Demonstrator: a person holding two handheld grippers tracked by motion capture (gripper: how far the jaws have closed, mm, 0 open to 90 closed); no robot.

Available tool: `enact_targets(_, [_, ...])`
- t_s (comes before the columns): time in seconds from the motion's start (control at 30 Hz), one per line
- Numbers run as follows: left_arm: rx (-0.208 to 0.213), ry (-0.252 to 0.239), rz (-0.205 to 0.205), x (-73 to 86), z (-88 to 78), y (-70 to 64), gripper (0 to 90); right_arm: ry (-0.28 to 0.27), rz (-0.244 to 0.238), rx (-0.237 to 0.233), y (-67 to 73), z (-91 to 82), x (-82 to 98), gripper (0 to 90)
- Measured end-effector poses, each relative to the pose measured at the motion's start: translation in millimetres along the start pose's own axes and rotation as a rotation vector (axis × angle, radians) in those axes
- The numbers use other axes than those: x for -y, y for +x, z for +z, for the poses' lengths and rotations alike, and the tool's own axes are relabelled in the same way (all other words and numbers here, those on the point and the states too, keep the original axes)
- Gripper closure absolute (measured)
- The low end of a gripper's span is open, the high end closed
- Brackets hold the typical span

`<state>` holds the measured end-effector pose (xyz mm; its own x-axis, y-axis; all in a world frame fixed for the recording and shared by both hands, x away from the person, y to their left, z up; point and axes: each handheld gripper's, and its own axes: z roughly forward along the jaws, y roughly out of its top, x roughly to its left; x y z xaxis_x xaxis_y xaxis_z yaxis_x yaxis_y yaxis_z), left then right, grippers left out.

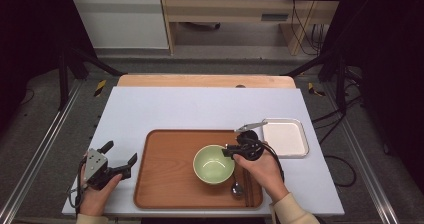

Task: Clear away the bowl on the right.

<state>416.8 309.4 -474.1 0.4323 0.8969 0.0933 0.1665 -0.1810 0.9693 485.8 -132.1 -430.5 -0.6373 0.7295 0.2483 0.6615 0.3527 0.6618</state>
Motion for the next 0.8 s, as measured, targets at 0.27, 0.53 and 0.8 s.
enact_targets(0.27, [0.005,-0.002,-0.001,-0.3,0.3,-1.8,5.0,-0.099,-0.029,0.044,-6.4,-31.5,-5.0,50.5])
enact_targets(0.53, [-0.002,-0.005,-0.005,-0.1,-0.9,0.6,4.8,-0.216,-0.039,0.121,-26.7,-56.2,-5.1,27.4])
enact_targets(0.8, [0.005,-0.006,0.000,0.0,-0.3,0.3,4.3,-0.306,0.004,0.223,-57.6,-80.5,2.2,14.2])
